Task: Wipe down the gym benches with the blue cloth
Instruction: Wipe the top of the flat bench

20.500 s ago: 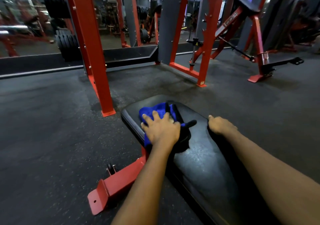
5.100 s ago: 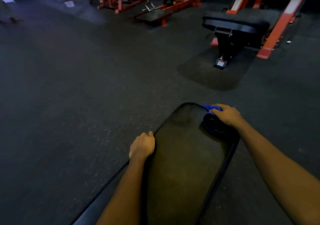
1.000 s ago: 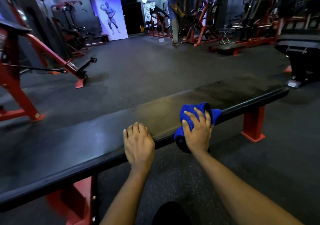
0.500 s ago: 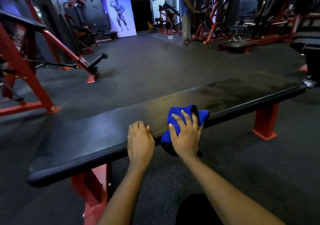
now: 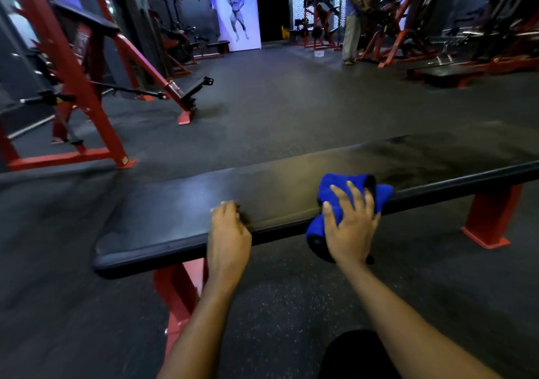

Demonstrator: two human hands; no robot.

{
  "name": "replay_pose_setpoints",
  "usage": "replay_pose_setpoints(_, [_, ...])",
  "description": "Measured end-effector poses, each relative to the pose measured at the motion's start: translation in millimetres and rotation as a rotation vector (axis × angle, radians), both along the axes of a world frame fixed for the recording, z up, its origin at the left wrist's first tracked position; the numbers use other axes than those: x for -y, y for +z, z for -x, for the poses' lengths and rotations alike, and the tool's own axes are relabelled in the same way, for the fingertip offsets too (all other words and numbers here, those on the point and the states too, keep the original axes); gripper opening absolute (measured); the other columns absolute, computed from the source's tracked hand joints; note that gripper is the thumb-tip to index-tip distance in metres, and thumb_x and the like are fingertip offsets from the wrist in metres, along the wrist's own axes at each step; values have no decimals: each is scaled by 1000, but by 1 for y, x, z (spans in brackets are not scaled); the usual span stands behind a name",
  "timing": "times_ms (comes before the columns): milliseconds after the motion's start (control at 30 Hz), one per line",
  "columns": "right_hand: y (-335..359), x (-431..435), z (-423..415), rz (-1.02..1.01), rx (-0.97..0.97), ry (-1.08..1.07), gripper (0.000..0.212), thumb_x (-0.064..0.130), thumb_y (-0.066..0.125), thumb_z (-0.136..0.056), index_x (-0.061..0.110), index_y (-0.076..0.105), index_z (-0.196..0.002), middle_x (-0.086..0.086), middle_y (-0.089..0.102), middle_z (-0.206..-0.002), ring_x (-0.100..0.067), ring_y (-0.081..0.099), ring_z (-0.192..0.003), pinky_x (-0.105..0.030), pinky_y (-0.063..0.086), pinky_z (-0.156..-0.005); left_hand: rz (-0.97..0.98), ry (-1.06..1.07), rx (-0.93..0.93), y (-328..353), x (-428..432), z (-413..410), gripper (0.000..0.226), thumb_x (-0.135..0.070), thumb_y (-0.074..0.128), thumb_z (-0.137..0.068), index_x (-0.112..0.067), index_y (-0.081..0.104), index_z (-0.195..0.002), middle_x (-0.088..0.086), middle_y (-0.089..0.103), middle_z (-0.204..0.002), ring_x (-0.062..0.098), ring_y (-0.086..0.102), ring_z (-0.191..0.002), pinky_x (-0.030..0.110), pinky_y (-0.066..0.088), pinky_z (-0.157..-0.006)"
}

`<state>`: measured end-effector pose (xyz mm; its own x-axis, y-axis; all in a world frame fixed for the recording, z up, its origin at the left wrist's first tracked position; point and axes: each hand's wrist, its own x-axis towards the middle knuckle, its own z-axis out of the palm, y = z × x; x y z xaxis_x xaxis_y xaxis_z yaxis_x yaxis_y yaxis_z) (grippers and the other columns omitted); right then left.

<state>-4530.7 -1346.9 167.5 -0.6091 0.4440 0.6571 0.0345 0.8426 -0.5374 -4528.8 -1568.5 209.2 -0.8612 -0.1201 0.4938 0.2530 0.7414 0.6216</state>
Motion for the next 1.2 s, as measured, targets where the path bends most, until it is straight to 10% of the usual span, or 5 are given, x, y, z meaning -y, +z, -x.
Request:
replay_pose_setpoints(133, [5, 74, -3, -31, -21, 75, 38, 44, 53, -88, 28, 69, -119, 1, 57, -139, -31, 42, -133, -59, 28, -110, 118, 275, -88, -14, 57, -9, 13, -1, 54, -88, -5, 63, -97, 15, 62, -97, 35, 52, -101, 44, 30, -108])
replay_pose_setpoints(433, [-3, 61, -11, -174, 20, 154, 41, 43, 52, -91, 28, 64, -127, 1, 54, -141, -30, 43, -132, -55, 26, -107, 48, 692, 51, -24, 148, -21, 35, -21, 50, -99, -5, 58, -128, 27, 41, -145, 45, 32, -135, 60, 16, -113])
replay_pose_setpoints(733, [22, 218, -16, -402, 73, 616, 43, 47, 49, -93, 33, 60, -132, 1, 56, -140, -27, 50, -126, -52, 31, -109, -159, 480, 64, -24, 184, -31, 40, -20, 41, -103, -15, 49, -142, 23, 32, -150, 36, 30, -141, 42, 25, -115])
replay_pose_setpoints(967, [14, 162, -2, -864, 18, 802, 59, 51, 45, -96, 43, 27, -152, 2, 33, -158, -29, 44, -131, -53, 40, -97, -158, 373, 83, -26, 206, -40, 40, -13, 45, -102, -18, 52, -141, 17, 41, -147, 26, 39, -137, 22, 24, -109])
replay_pose_setpoints(1200, [36, 229, 19, -882, 76, 928, 54, 47, 44, -96, 41, 34, -149, -1, 37, -156, -35, 48, -128, -52, 46, -91, -639, 278, 181, -26, 230, -50, 37, -4, 38, -104, -12, 48, -138, 5, 52, -139, 16, 52, -120, 36, 44, -104])
